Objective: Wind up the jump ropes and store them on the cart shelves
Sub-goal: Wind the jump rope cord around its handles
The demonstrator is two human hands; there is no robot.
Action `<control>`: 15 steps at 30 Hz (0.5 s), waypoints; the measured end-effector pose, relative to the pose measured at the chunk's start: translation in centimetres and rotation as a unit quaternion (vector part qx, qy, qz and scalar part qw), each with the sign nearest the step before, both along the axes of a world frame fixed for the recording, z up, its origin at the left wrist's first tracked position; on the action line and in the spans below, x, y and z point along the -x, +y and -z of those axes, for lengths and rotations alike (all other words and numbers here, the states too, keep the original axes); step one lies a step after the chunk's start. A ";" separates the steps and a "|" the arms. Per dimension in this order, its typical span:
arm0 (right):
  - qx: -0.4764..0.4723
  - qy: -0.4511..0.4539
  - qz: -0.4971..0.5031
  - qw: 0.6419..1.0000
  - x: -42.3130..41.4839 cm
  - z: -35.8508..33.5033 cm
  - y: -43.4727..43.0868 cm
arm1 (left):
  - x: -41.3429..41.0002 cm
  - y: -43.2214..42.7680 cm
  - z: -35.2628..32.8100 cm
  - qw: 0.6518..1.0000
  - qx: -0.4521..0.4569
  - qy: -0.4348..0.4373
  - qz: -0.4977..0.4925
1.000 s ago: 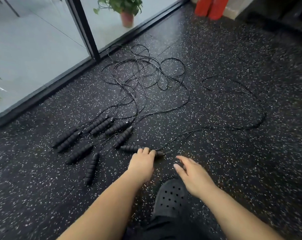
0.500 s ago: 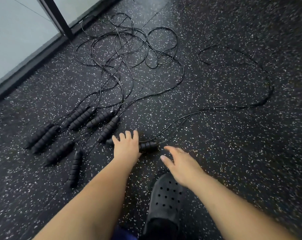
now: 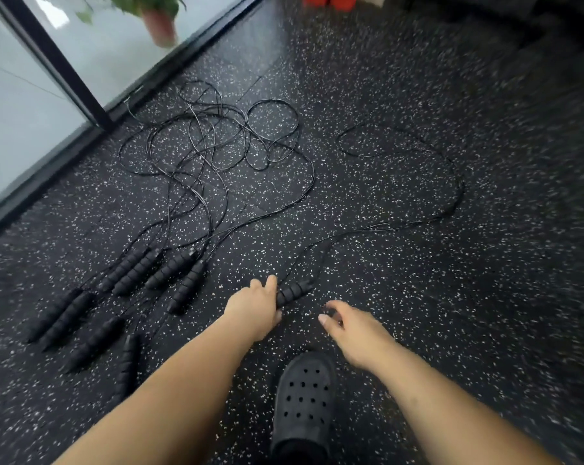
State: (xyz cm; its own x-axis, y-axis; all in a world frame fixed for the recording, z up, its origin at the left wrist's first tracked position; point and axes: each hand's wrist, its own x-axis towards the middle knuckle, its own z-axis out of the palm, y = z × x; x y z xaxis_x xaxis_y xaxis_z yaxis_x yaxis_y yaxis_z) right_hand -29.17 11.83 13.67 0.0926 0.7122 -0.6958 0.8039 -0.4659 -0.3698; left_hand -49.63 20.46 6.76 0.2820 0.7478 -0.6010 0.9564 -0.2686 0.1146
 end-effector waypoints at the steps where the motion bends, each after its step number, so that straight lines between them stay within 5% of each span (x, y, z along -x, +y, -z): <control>1: -0.001 0.004 0.013 1.000 -0.4 -1.1 0.0 | -0.8 0.2 -1.3 1.000 0.007 -0.015 -0.002; 10: -0.112 -0.027 0.106 0.988 -6.0 -15.4 -1.6 | -11.0 0.0 -18.3 0.981 -0.063 -0.185 0.014; 15: -0.255 -0.030 0.224 0.940 -10.8 -25.2 -4.6 | -18.0 -3.7 -30.2 0.947 -0.162 -0.262 0.085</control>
